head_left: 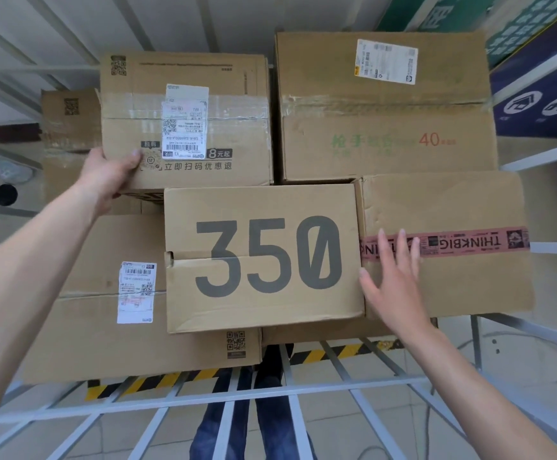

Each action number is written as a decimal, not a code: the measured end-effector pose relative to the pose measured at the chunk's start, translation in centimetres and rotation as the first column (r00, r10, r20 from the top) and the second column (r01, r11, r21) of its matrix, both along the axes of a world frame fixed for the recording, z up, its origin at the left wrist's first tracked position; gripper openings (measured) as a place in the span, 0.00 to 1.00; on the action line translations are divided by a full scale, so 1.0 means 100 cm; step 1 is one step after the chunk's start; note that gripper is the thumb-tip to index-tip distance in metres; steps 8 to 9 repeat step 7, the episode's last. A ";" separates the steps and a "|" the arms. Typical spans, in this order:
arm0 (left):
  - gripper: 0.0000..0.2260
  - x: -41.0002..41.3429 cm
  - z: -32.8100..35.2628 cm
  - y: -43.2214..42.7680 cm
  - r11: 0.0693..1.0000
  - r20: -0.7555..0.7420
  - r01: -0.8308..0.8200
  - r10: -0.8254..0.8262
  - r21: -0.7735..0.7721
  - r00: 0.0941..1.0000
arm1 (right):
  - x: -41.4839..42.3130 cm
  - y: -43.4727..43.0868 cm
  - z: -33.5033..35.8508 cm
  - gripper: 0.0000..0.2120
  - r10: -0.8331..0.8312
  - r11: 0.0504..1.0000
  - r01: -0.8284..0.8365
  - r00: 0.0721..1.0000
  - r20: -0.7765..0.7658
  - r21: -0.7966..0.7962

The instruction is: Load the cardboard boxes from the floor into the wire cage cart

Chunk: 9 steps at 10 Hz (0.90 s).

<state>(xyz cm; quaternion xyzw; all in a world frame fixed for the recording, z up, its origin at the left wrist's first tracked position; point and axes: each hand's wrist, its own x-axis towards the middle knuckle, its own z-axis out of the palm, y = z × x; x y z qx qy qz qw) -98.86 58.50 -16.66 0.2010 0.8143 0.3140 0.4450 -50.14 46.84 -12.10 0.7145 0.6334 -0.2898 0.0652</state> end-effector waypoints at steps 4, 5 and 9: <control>0.34 0.014 0.006 -0.001 0.976 -0.197 0.181 -0.202 -0.118 0.960 | -0.004 0.000 -0.011 0.38 0.153 0.988 -0.144 0.972 0.176 -0.060; 0.34 0.029 0.035 -0.004 0.915 -0.412 0.349 -0.404 -0.204 0.817 | -0.002 0.003 0.003 0.38 0.189 0.978 -0.170 0.969 0.161 -0.124; 0.29 0.105 0.139 -0.061 0.749 -0.415 0.661 -0.618 -0.050 0.668 | -0.027 -0.003 0.083 0.36 0.184 0.983 -0.183 0.983 0.026 -0.033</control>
